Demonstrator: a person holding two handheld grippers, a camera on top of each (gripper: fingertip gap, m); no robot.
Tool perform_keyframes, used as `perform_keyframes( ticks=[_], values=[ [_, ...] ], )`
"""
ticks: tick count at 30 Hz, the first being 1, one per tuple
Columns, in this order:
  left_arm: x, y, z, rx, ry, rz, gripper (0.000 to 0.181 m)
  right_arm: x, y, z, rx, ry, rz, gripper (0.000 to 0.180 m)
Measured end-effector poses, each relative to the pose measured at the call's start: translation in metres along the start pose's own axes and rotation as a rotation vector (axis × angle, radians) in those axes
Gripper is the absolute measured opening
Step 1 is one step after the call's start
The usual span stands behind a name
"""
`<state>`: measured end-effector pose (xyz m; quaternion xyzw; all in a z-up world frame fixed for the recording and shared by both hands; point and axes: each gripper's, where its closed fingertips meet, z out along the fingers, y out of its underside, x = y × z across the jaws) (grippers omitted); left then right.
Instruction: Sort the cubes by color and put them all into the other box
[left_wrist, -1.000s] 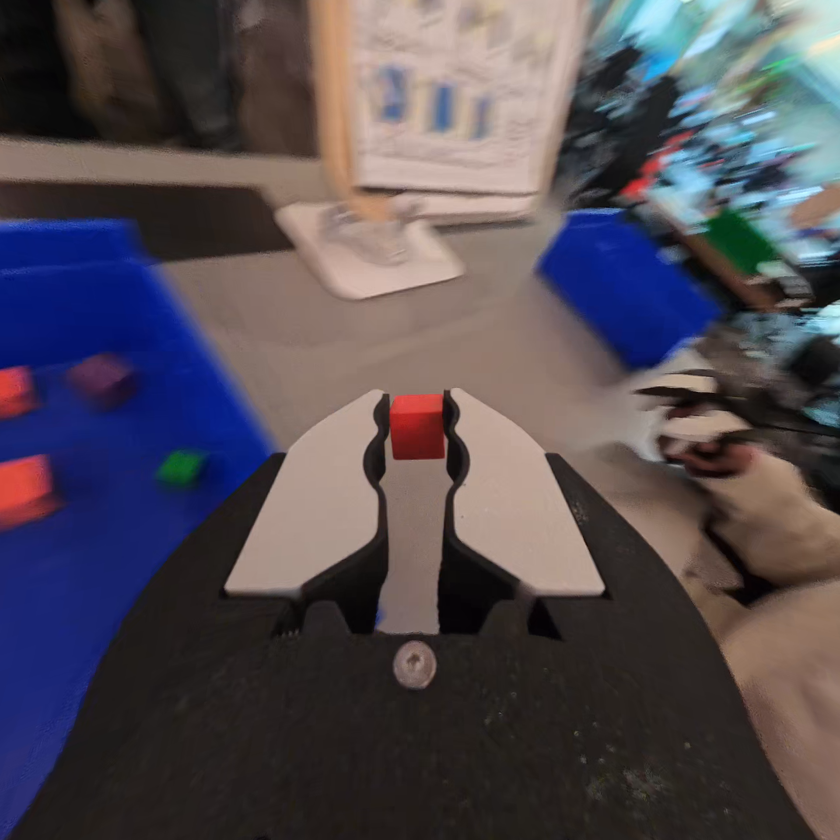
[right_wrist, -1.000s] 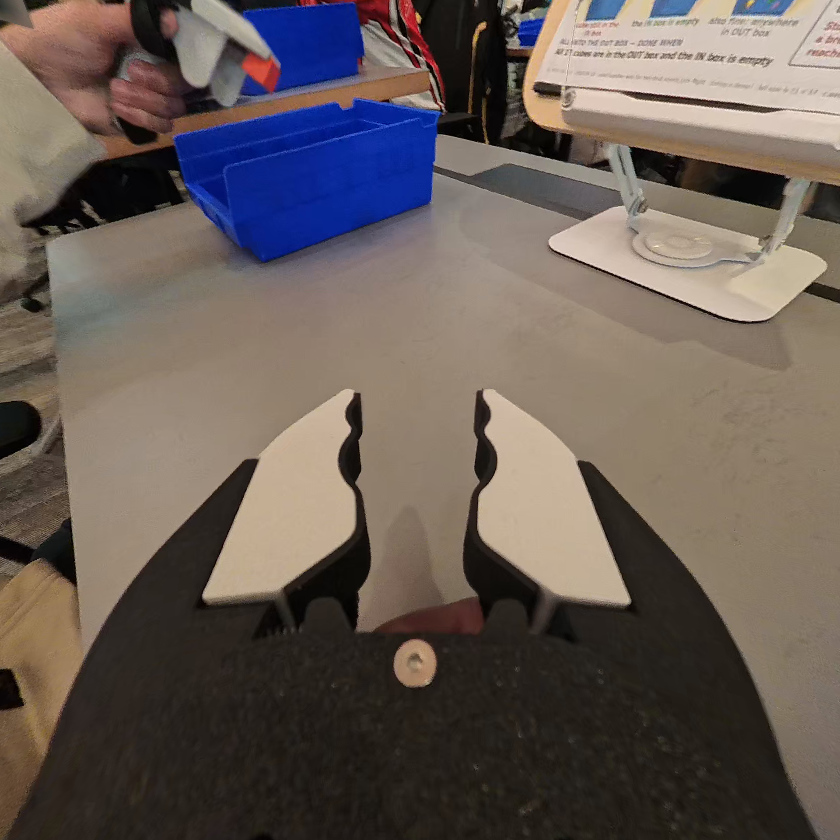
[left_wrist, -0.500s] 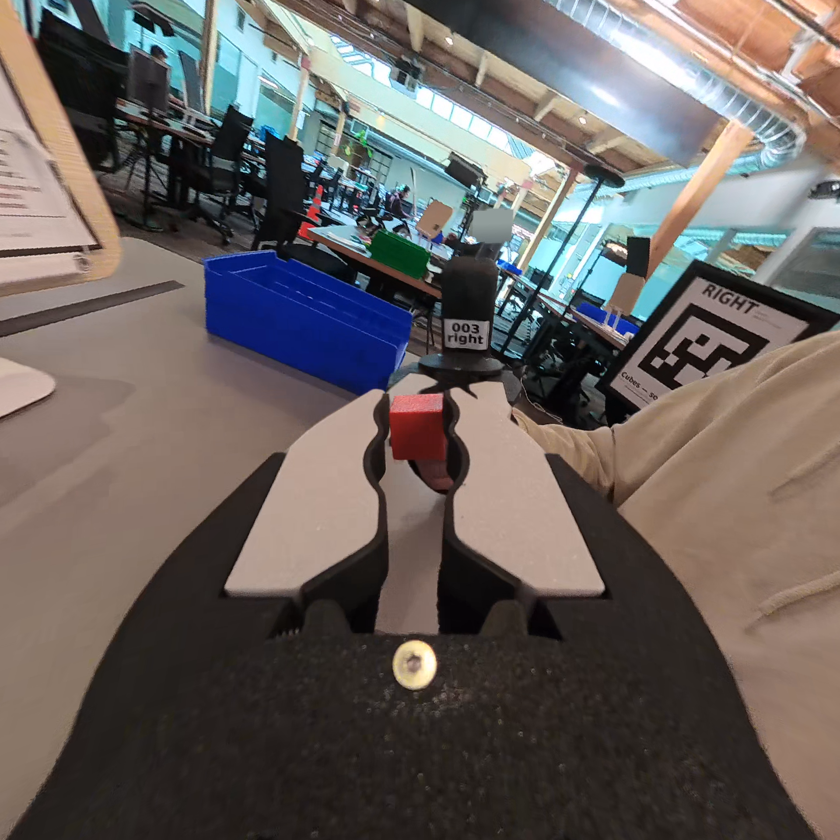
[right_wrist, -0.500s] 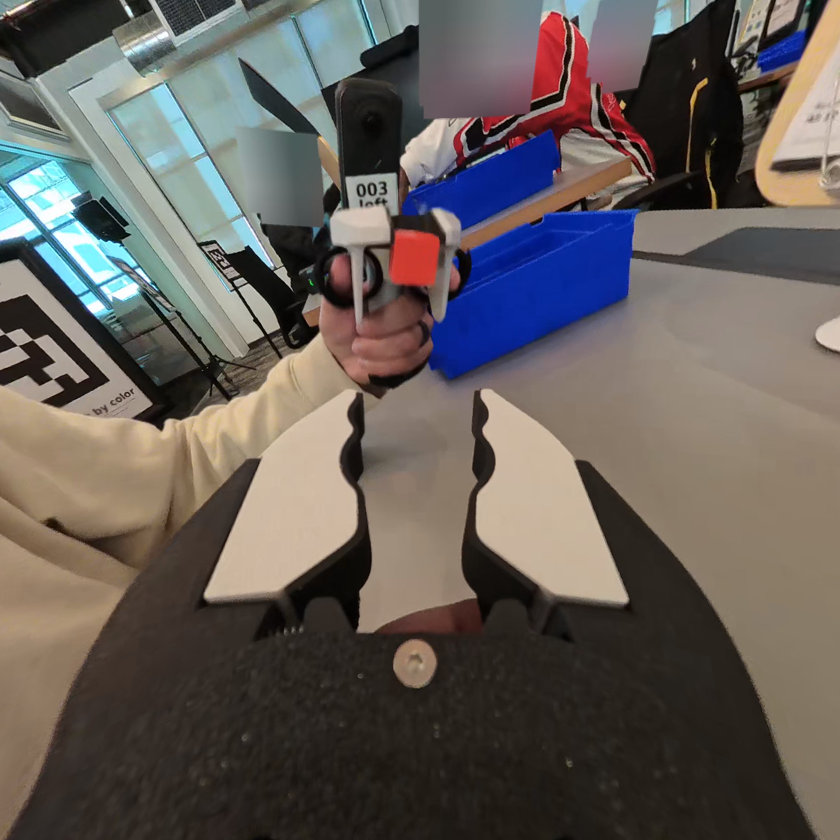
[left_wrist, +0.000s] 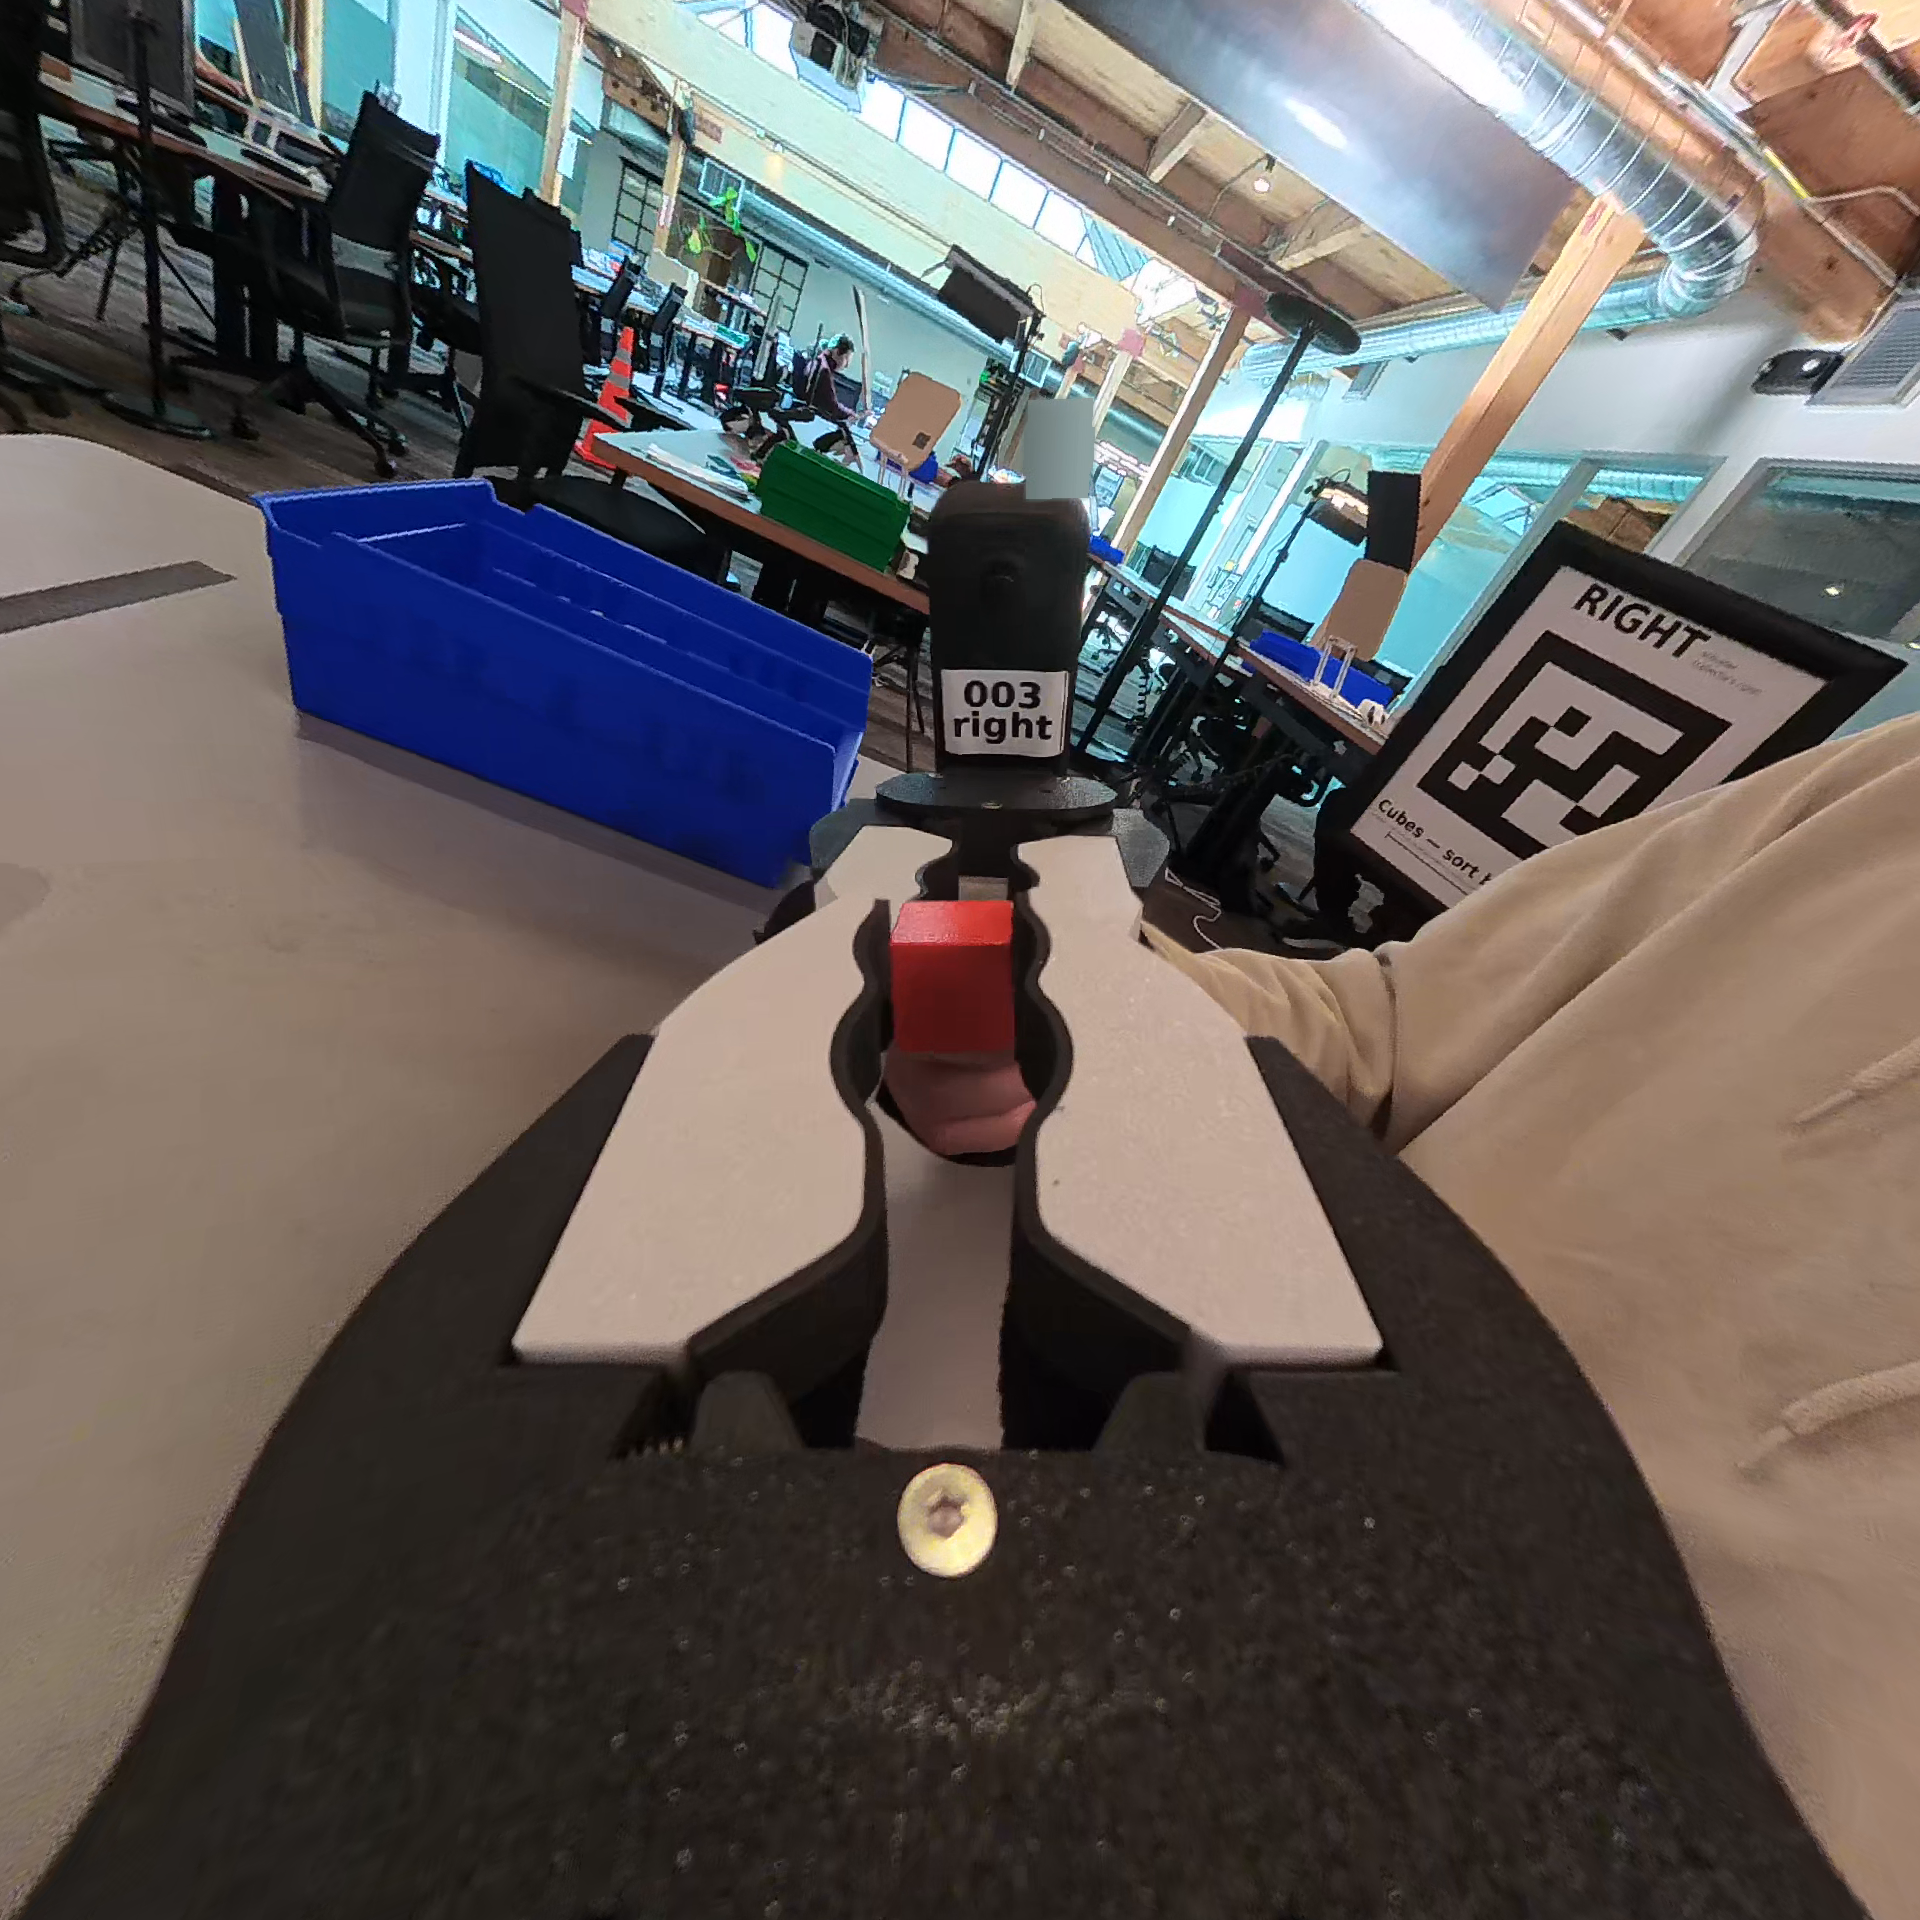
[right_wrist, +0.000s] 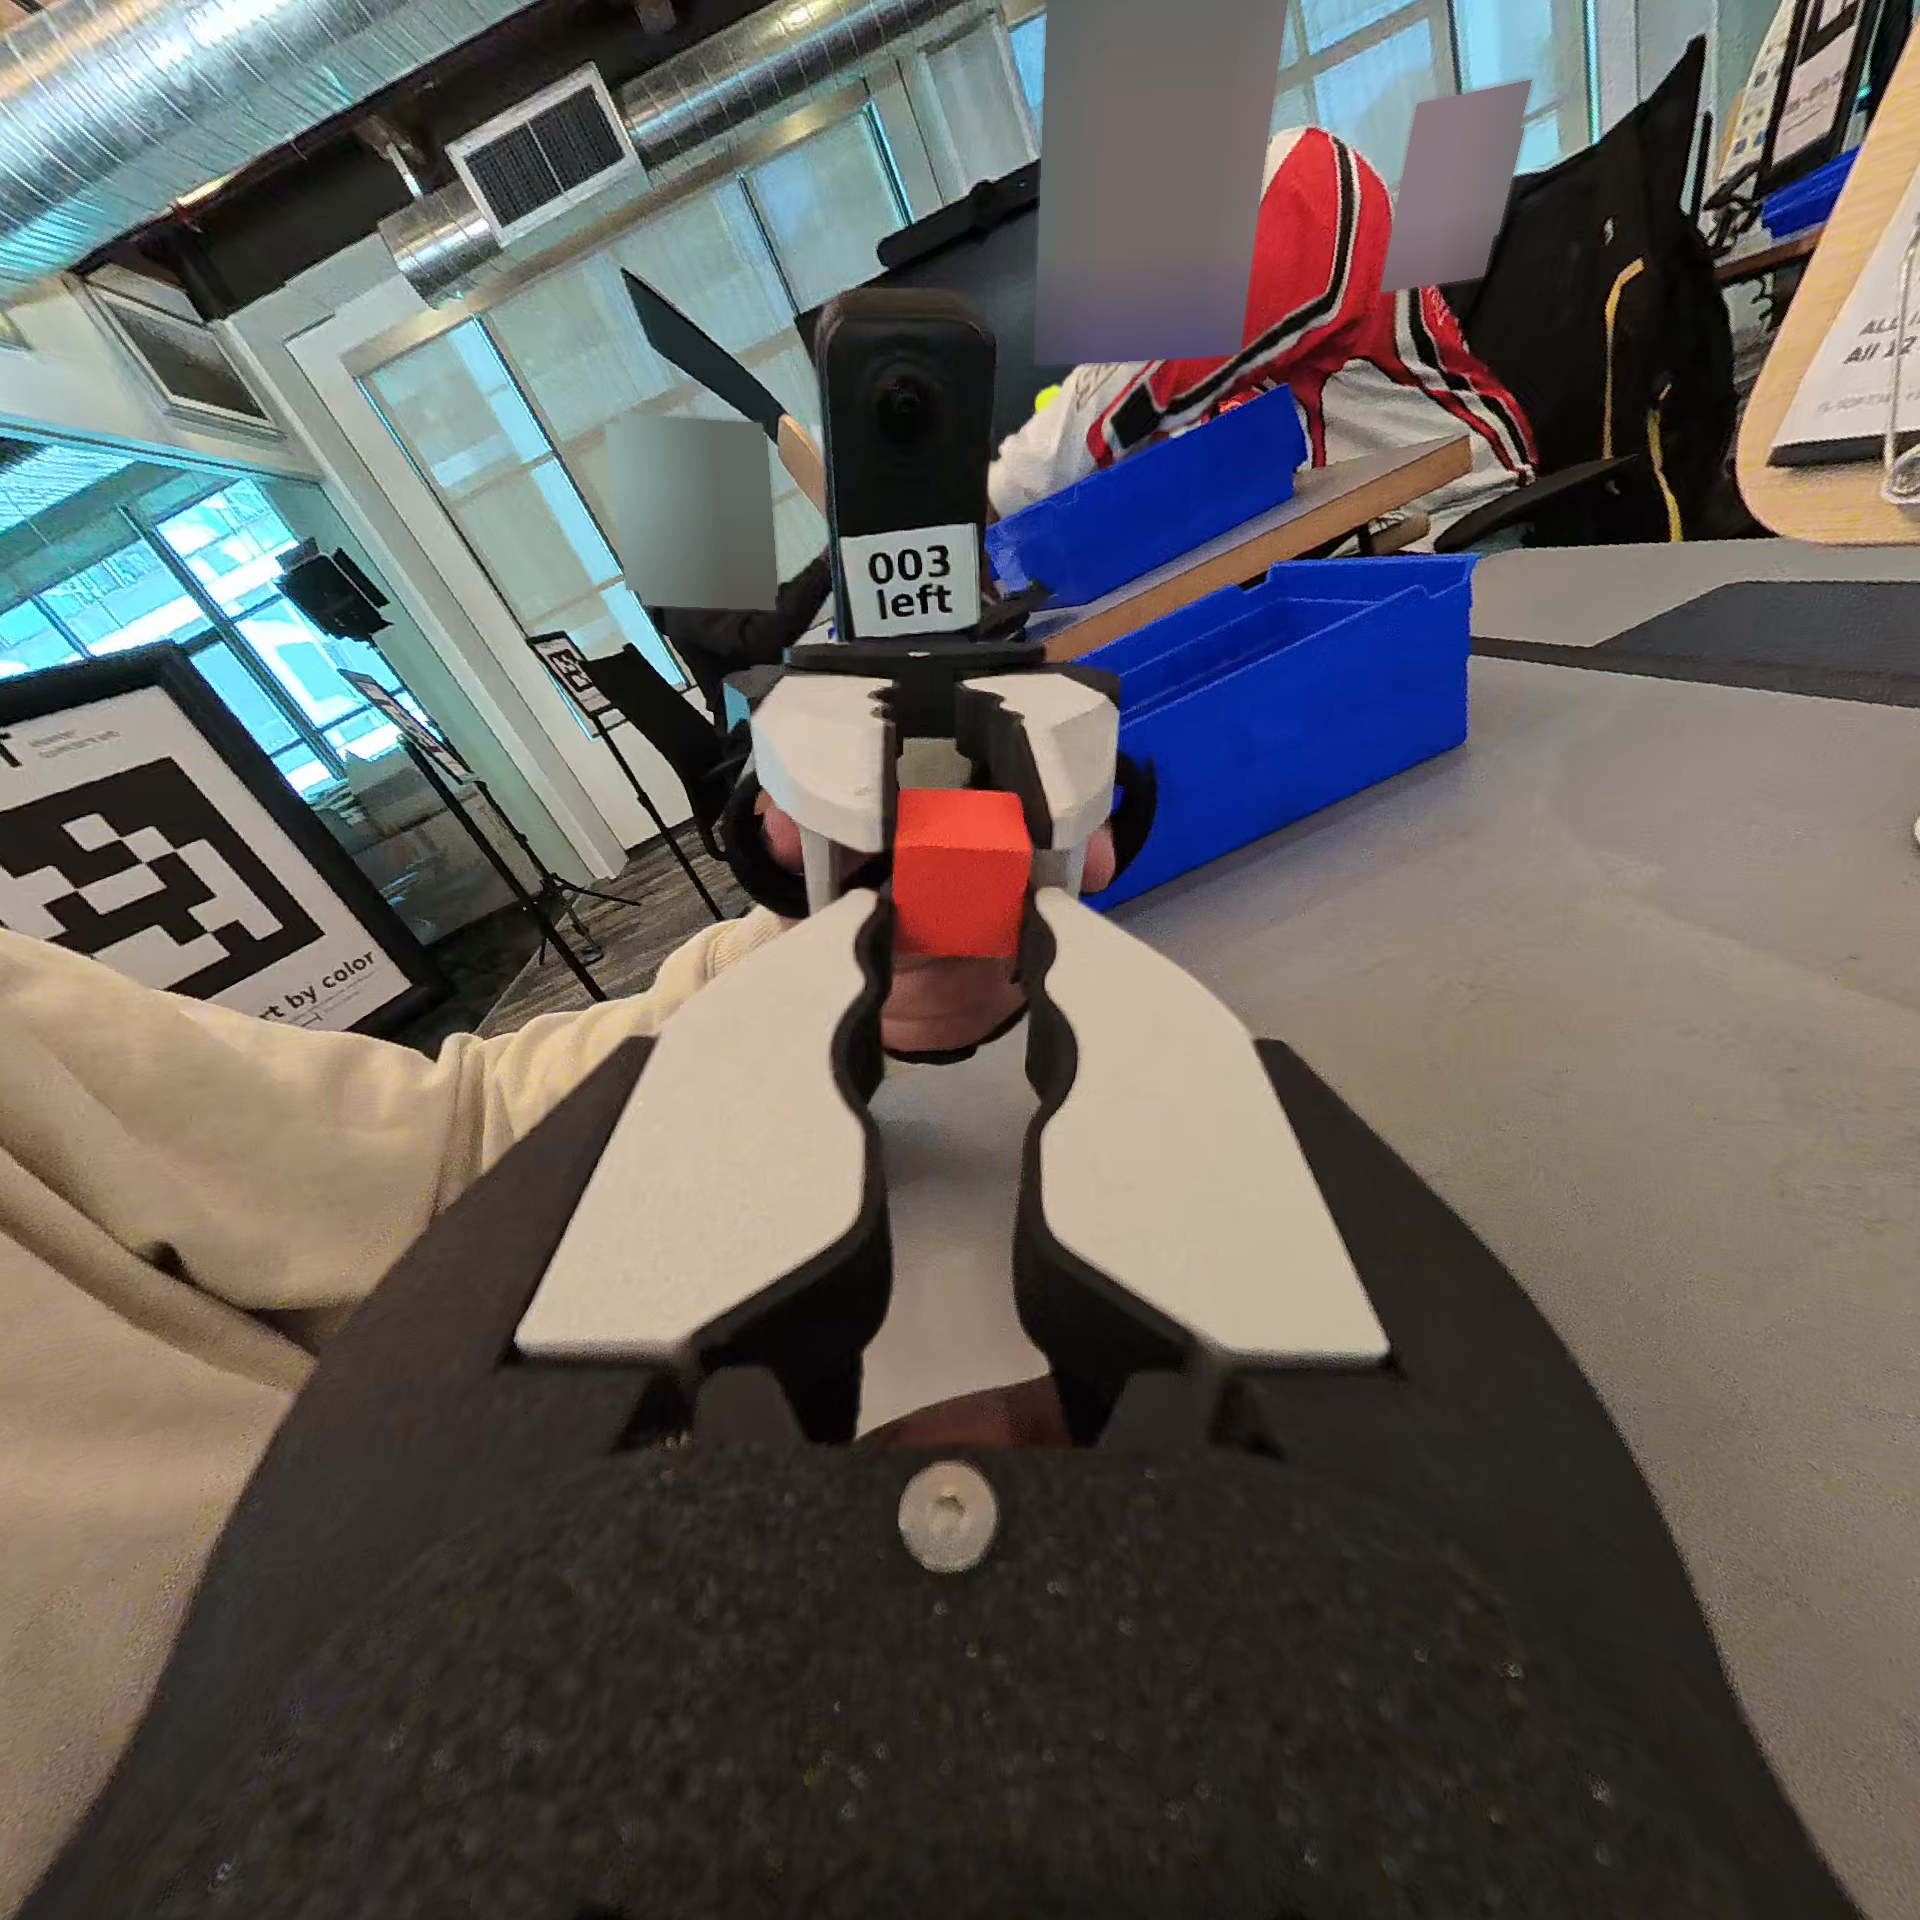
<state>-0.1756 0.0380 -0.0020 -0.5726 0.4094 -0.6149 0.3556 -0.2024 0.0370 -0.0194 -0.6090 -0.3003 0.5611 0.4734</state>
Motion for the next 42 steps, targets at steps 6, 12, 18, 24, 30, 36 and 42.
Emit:
perform_keyframes(
  ticks=[6, 12, 18, 24, 30, 36, 42],
  values=[
    [0.002, -0.004, -0.011, 0.052, -0.042, -0.032, 0.051, 0.002, -0.001, -0.007, 0.0, 0.015, -0.02, 0.022],
    [-0.056, 0.044, -0.071, -0.084, -0.764, 0.067, 0.087, 0.022, 0.005, -0.036, -0.011, 0.2, -0.092, 0.022],
    [-0.052, 0.082, -0.095, -0.017, -0.894, -0.01, 0.082, 0.041, 0.006, -0.081, -0.034, 0.455, -0.201, 0.022],
    [-0.046, 0.073, -0.095, -0.006, -0.865, 0.001, 0.077, 0.07, -0.097, -0.228, -0.162, 0.906, -0.349, 0.022],
    [-0.049, 0.062, -0.093, -0.018, -0.879, 0.013, 0.075, 0.21, -0.096, -0.346, -0.566, 1.115, -0.105, 0.023],
    [-0.051, 0.06, -0.084, -0.064, -0.909, 0.035, 0.074, 0.302, -0.035, -0.339, -0.876, 1.035, 0.019, 0.023],
    [-0.052, 0.063, -0.083, -0.132, -0.949, 0.074, 0.073, 0.34, -0.009, -0.323, -0.983, 0.98, 0.054, 0.023]
  ],
)
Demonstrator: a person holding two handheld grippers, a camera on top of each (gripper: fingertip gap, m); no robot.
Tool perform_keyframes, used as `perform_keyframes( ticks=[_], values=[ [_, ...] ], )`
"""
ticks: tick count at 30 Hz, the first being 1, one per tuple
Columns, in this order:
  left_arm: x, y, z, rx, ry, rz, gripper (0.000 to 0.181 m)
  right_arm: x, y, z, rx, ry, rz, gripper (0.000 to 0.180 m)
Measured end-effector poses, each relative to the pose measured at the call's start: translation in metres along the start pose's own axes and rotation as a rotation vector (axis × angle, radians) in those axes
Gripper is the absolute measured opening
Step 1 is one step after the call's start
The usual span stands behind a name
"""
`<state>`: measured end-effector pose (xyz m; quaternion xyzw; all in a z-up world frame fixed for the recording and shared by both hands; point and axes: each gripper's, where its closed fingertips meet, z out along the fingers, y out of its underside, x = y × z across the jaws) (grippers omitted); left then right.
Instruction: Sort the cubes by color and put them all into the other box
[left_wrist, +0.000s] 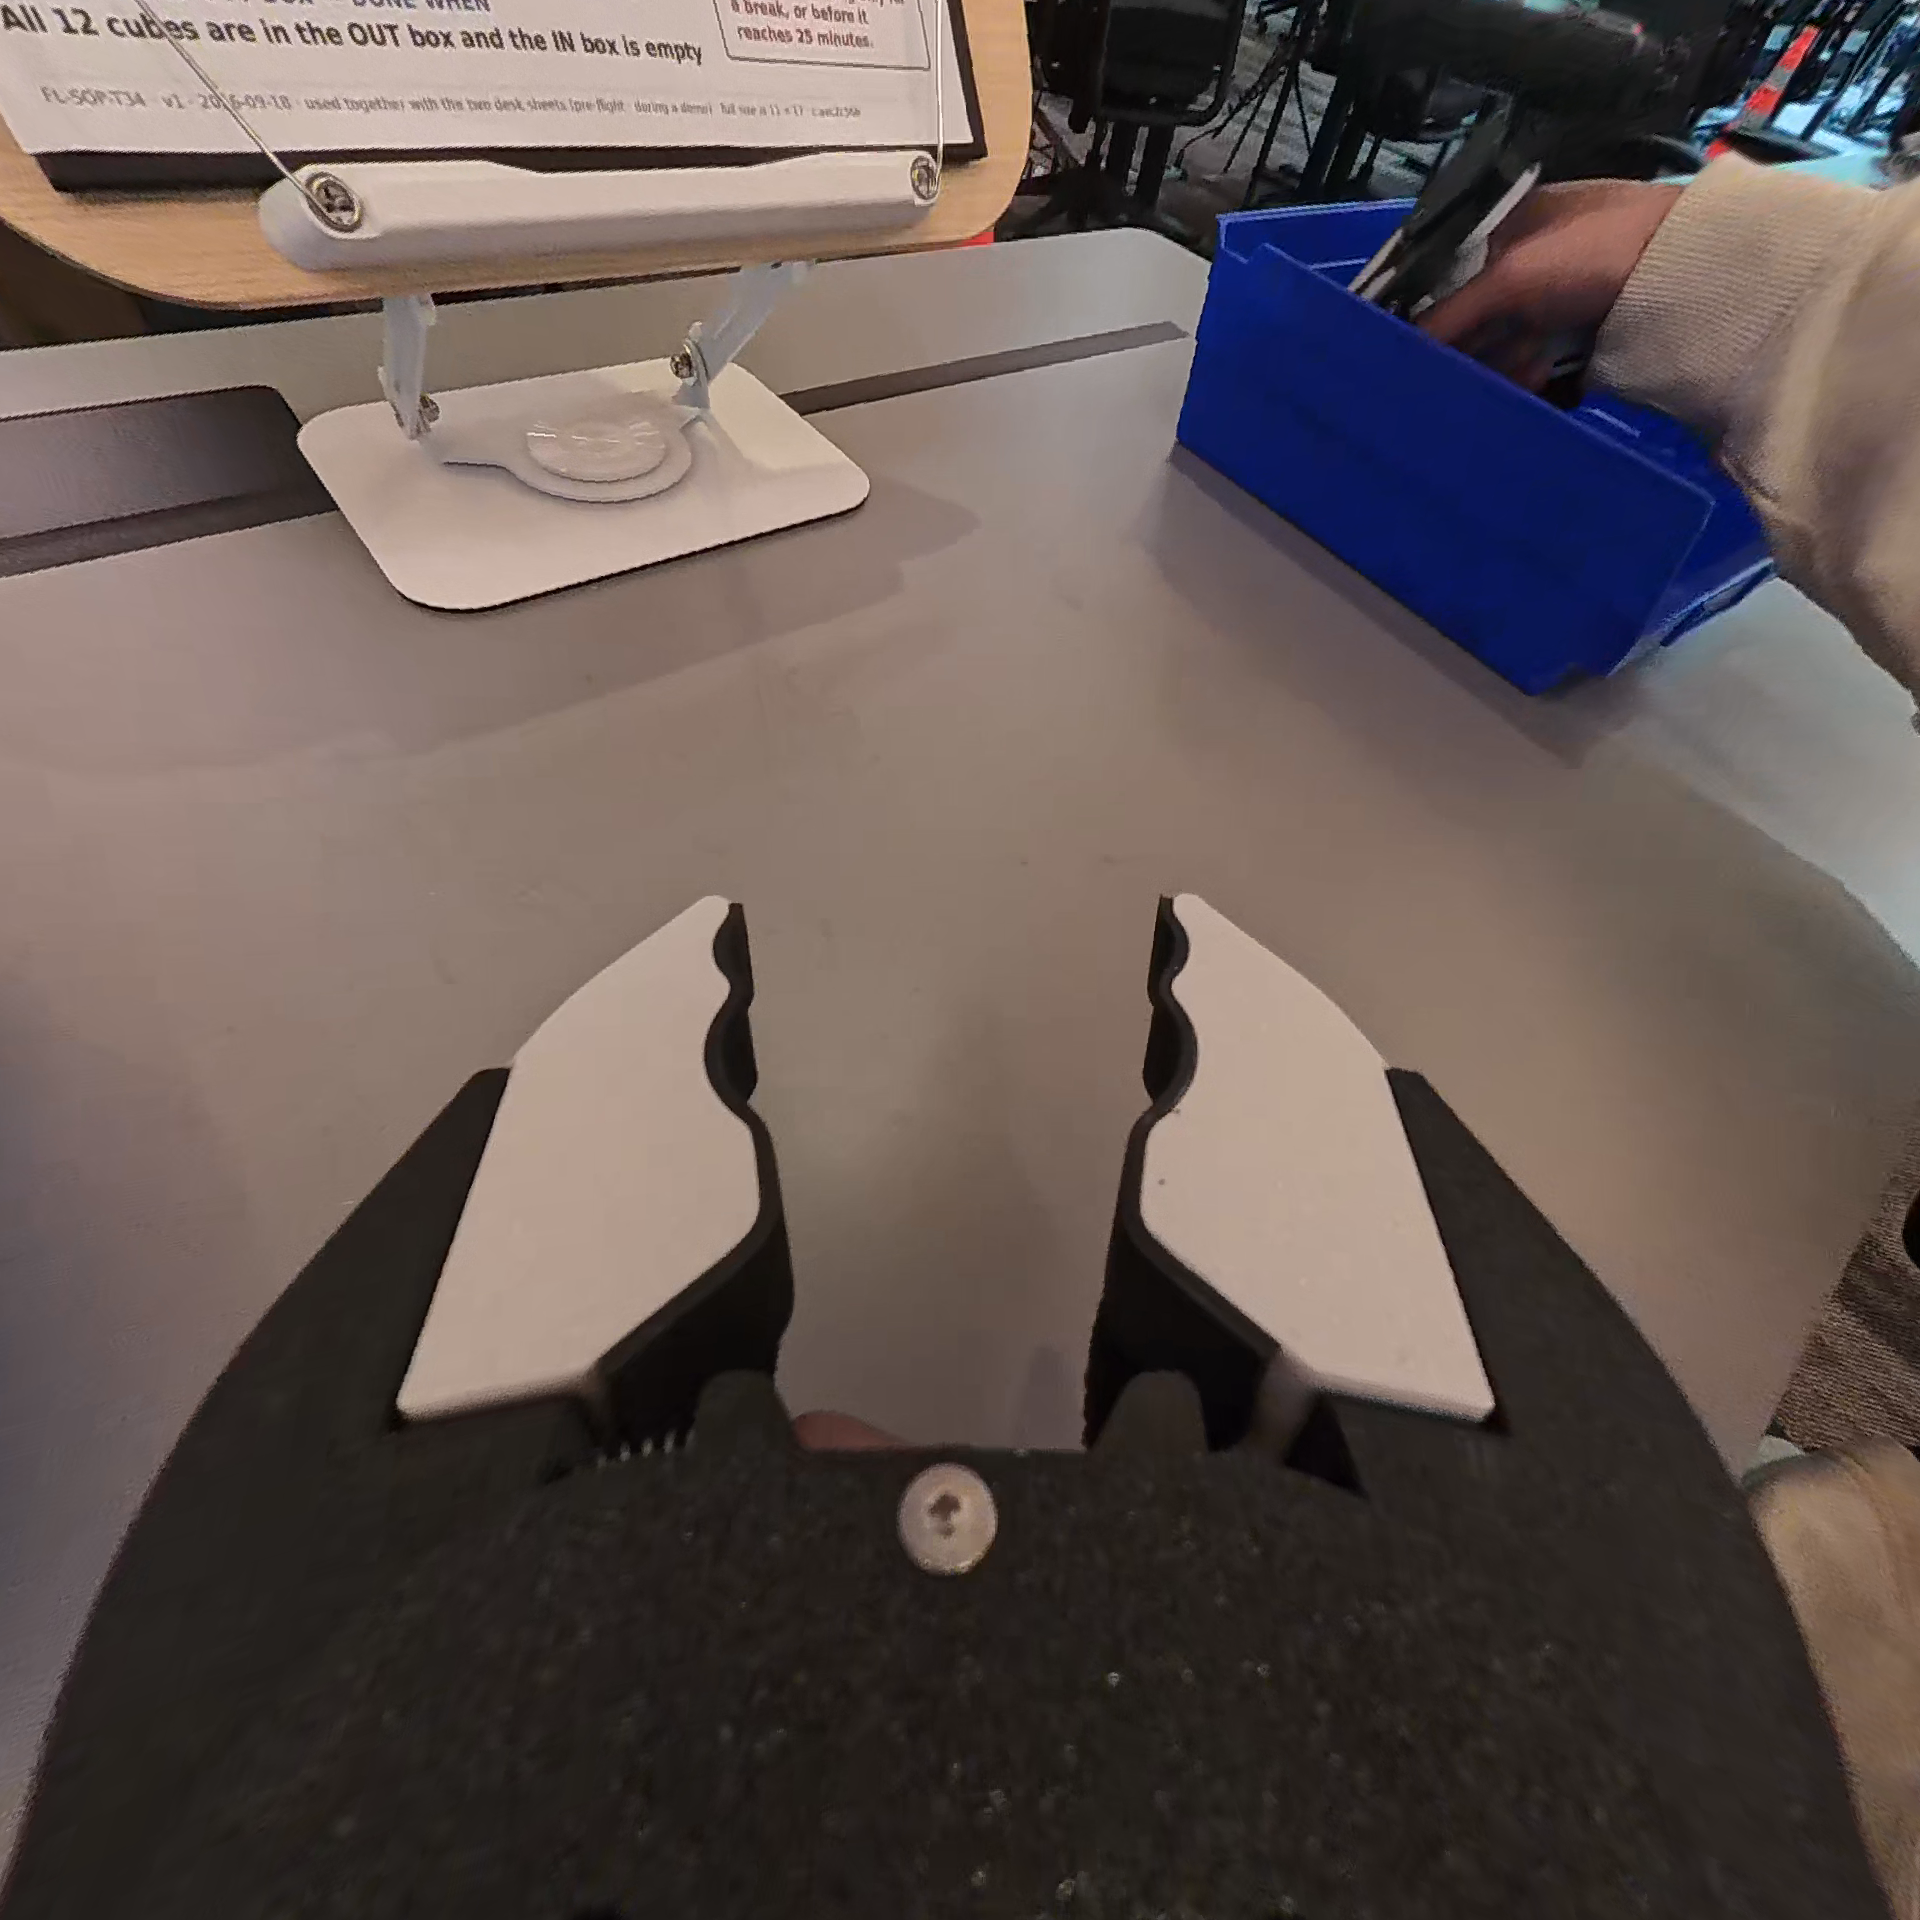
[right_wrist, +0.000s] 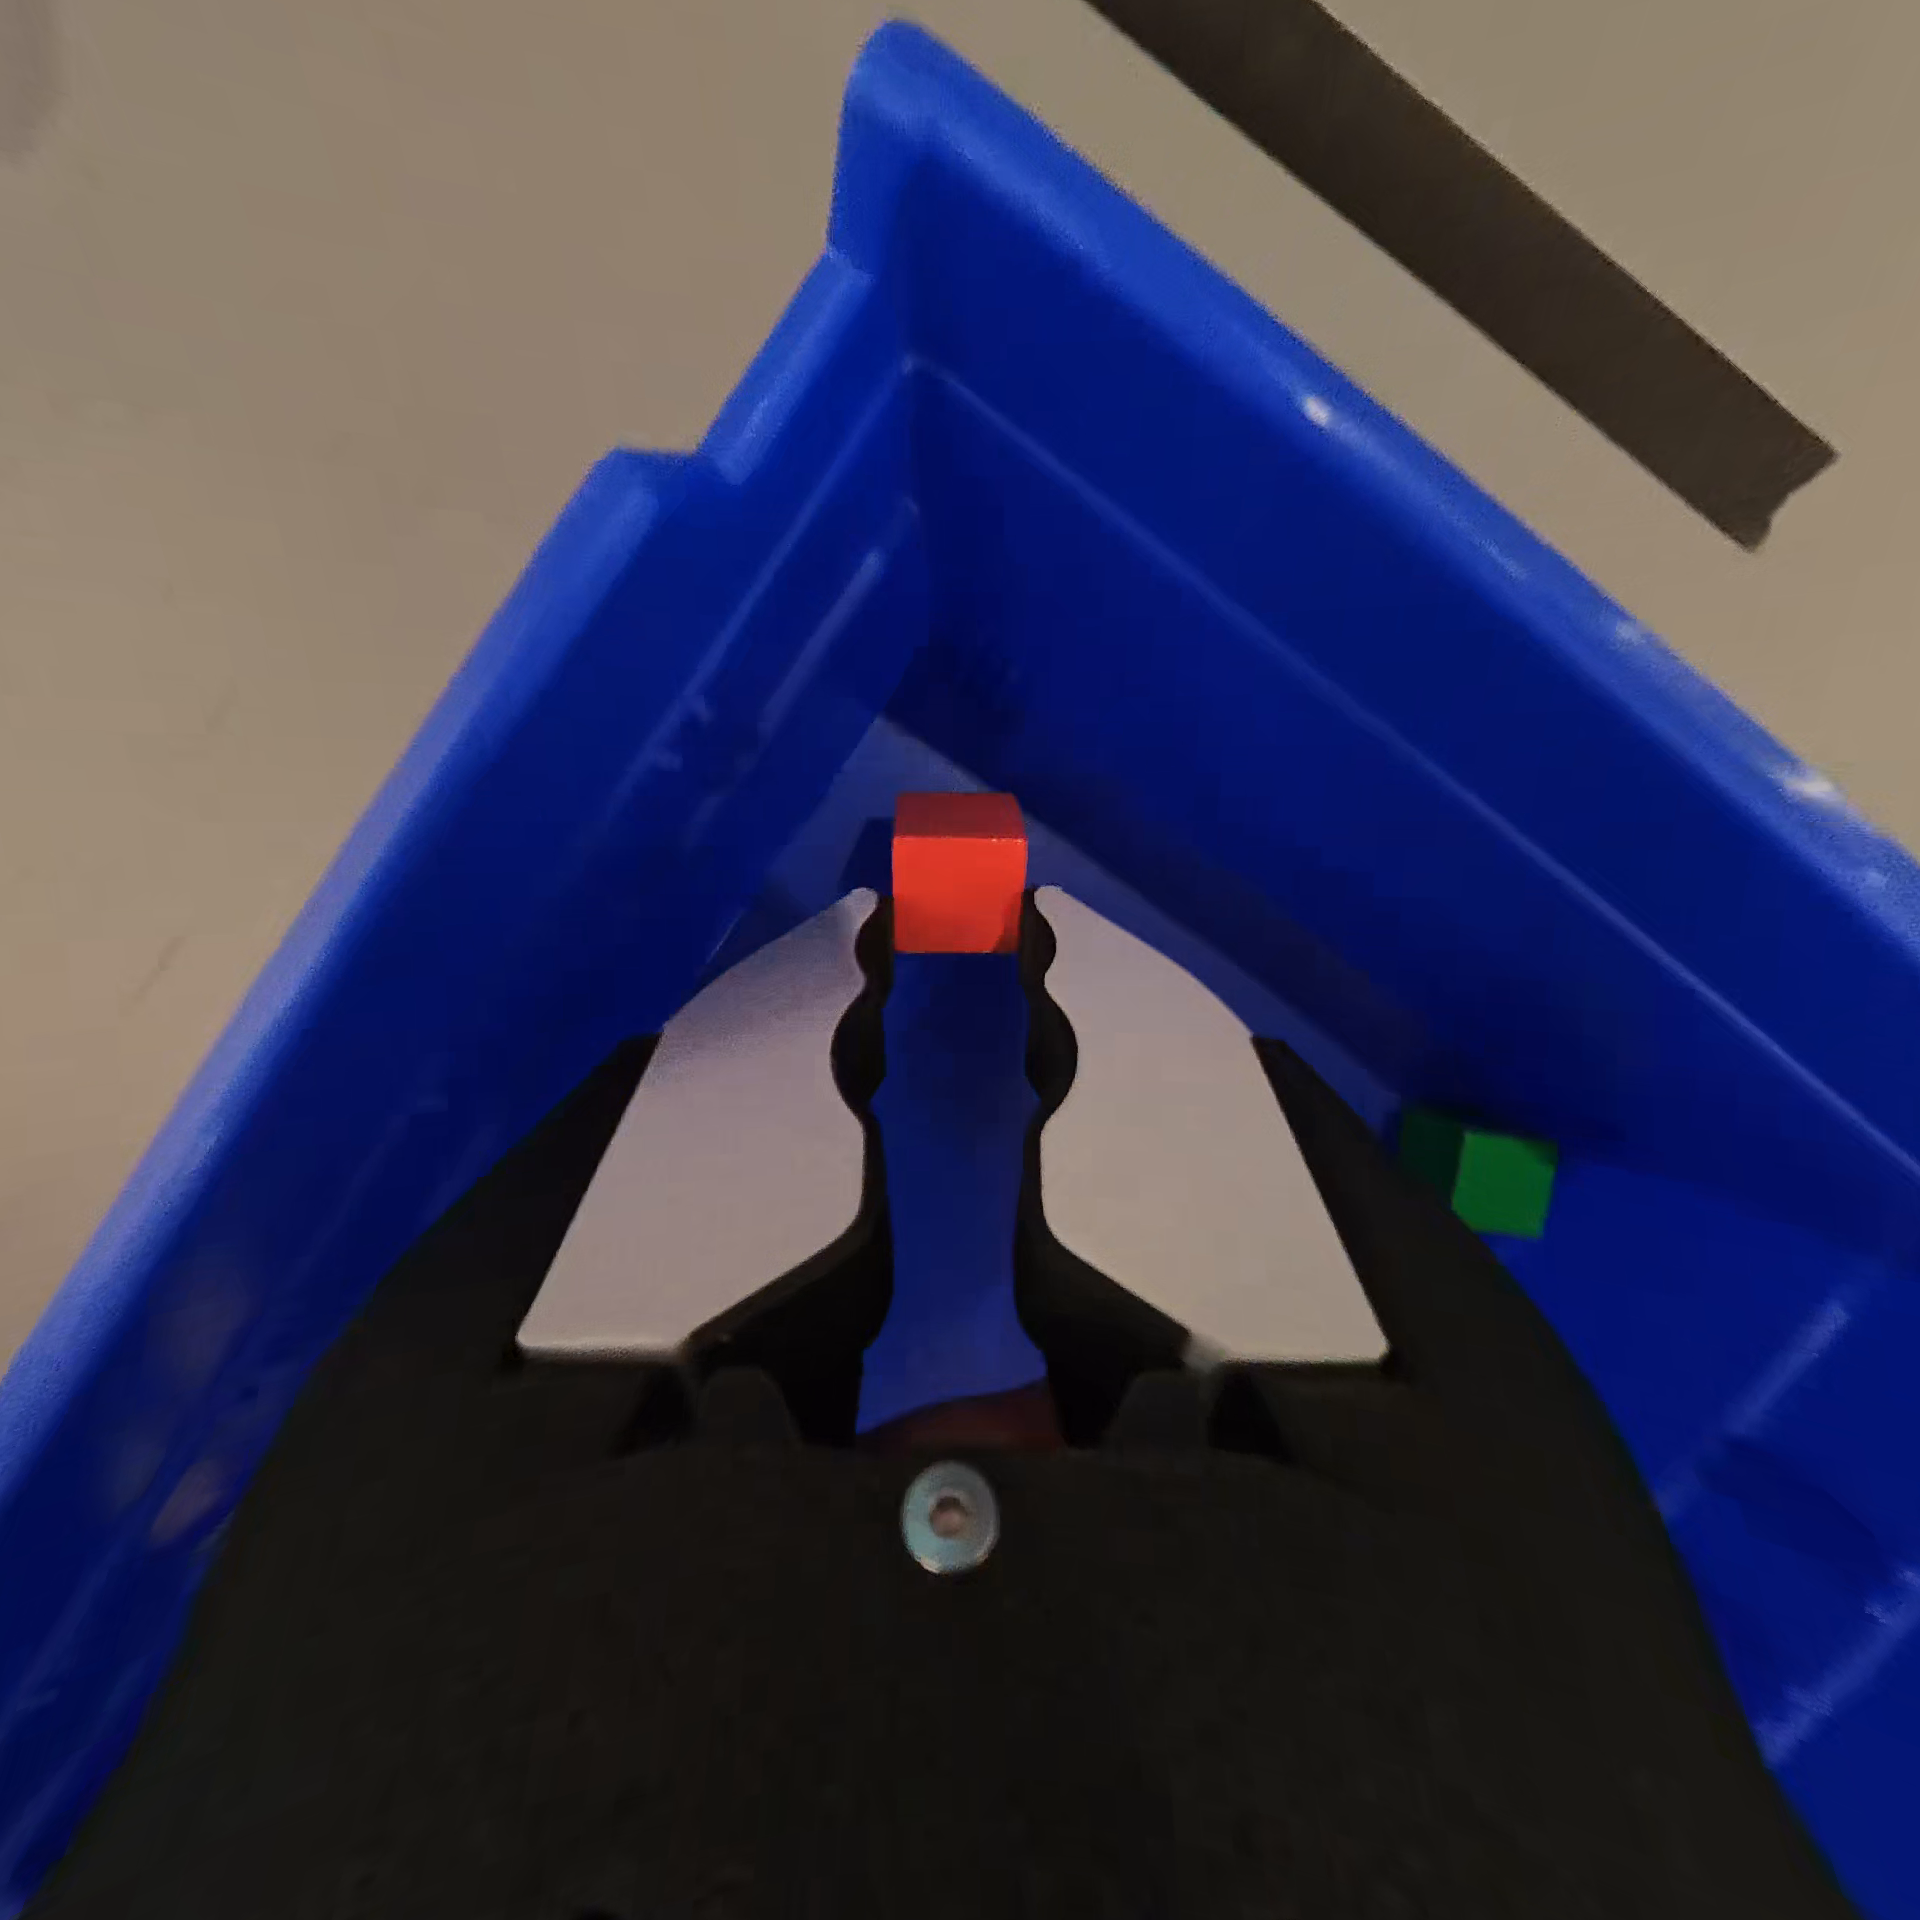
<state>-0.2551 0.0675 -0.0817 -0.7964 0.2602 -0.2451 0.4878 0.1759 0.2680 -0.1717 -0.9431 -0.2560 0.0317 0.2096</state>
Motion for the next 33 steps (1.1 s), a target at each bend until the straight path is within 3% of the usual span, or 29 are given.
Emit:
perform_keyframes(
  ticks=[8, 12, 15, 19, 22, 24, 28, 33],
  values=[
    [-0.003, 0.007, -0.001, -0.017, -0.002, -0.024, 0.073, -0.003, 0.0, 0.02, -0.059, -0.033, -0.015, 0.023],
    [-0.007, 0.012, -0.002, -0.025, -0.006, -0.048, 0.074, -0.002, 0.001, 0.016, -0.037, -0.029, -0.015, 0.039],
    [-0.015, 0.013, -0.005, -0.02, -0.024, -0.071, 0.074, 0.002, 0.001, -0.019, 0.065, 0.004, 0.014, 0.044],
    [-0.029, 0.012, -0.011, 0.014, -0.069, -0.108, 0.073, -0.015, -0.001, -0.126, 0.443, 0.116, 0.099, 0.047],
    [-0.036, 0.015, -0.011, 0.037, -0.091, -0.149, 0.073, -0.095, 0.003, -0.201, 0.786, 0.001, 0.135, 0.045],
    [-0.038, 0.018, -0.011, 0.046, -0.101, -0.166, 0.073, -0.169, 0.006, -0.217, 0.927, -0.138, 0.118, 0.045],
    [-0.036, 0.027, -0.008, 0.022, -0.104, -0.153, 0.071, -0.289, 0.011, -0.162, 0.95, -0.293, 0.099, 0.049],
    [-0.03, 0.042, -0.005, -0.025, -0.086, -0.113, 0.069, -0.355, 0.002, -0.105, 0.948, -0.299, 0.063, 0.049]
  ],
)
